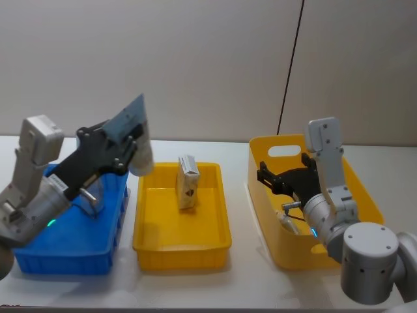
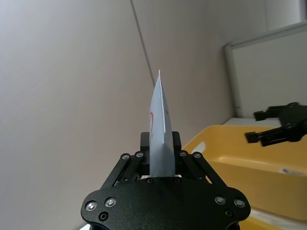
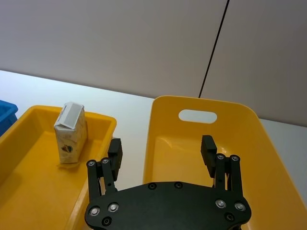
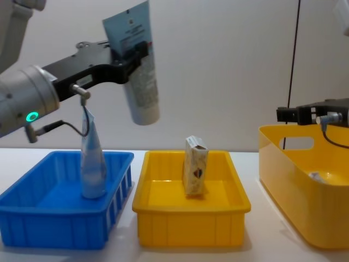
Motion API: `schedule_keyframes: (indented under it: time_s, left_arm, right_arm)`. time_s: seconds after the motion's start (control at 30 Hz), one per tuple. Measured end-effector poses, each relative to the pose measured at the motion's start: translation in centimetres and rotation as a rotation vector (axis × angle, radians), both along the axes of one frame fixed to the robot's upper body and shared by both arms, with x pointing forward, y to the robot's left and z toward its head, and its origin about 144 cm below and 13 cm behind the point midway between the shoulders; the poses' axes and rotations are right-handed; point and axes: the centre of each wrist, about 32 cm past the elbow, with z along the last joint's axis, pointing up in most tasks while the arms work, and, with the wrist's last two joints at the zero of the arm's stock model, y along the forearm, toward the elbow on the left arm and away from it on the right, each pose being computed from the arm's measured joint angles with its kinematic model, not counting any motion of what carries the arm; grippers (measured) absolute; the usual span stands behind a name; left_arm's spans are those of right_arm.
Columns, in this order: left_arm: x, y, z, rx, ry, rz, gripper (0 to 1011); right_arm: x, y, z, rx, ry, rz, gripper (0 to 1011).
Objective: Bimanual collaborative sorting of washing and personal care products
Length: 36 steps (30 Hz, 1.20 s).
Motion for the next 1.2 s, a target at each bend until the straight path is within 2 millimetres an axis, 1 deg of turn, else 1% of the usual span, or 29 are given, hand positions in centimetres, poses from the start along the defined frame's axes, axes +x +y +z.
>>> schedule_keyframes:
  time_s: [0.3, 0.6, 0.93, 1.2]
  left_arm:
    - [0.6, -2.3, 0.4, 0.001, 0.032, -0.109, 205]
    - [1.0, -3.8, 0.7, 0.012, 0.050, -0.174, 205]
    - [1.2, -4.5, 0.8, 0.017, 0.058, -0.204, 205]
    - [1.2, -4.8, 0.9, 0.020, 0.061, -0.217, 205]
  right_arm:
    - [0.0, 0.0, 0.0, 0.000, 0.000, 0.000, 1004]
    - [0.0, 0.0, 0.0, 0.000, 0.000, 0.000, 1004]
    - [-0.1, -0.2, 0.1, 0.003, 0.002, 0.024, 1003]
    - [-0.5, -0.8, 0.2, -0.005, 0.009, 0.097, 1004]
